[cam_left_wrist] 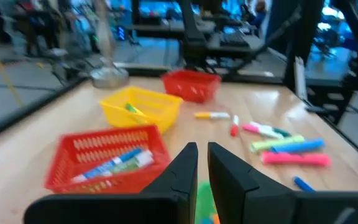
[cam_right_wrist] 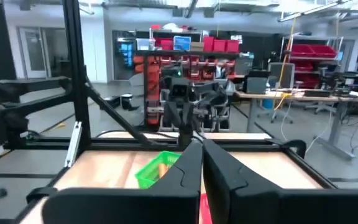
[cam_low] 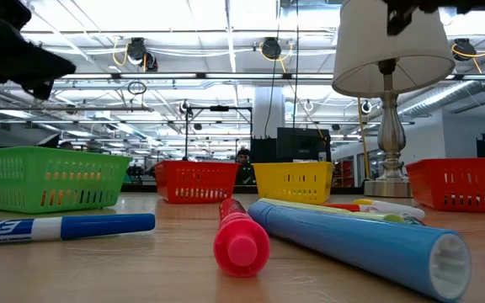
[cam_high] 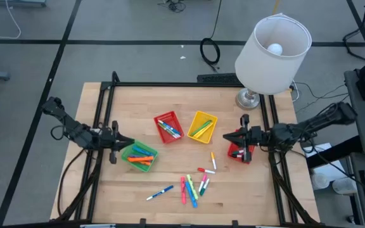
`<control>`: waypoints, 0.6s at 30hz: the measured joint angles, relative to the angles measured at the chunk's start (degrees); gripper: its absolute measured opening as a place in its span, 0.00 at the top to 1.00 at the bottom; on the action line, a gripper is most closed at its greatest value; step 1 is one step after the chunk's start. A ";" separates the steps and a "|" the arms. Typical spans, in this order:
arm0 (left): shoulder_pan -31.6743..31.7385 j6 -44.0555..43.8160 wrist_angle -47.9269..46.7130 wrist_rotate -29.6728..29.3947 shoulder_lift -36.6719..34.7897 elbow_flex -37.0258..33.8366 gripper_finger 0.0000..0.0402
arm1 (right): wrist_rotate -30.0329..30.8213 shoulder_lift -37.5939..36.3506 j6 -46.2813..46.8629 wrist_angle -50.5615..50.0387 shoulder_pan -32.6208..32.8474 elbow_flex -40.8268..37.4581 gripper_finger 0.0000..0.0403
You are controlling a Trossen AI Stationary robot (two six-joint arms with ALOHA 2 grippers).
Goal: Pick & Place Markers
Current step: Put the yellow marker into the right red bin
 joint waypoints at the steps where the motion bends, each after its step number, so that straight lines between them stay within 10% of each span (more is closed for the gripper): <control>1: 0.00 1.30 1.41 -1.14 0.00 0.00 0.88 | -0.05 -0.19 0.02 1.01 -0.64 -1.18 1.00; 18: 2.91 19.82 0.85 -11.54 -0.02 8.92 0.88 | -1.85 -0.32 -5.90 1.08 -5.54 -6.65 1.00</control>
